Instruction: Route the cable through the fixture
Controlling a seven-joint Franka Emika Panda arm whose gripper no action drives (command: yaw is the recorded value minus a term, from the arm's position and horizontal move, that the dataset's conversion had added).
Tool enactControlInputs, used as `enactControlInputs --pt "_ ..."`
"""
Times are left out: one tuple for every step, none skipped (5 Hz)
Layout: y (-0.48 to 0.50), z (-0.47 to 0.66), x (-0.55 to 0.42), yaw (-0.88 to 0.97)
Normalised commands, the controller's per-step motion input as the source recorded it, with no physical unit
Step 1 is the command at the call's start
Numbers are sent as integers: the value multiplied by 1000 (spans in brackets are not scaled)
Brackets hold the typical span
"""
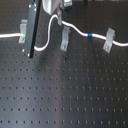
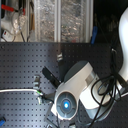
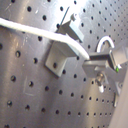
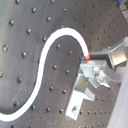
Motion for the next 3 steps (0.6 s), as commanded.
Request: enactControlInputs --pt "101 0 69 711" --pt "89 0 63 603" --pt "0 19 0 0"
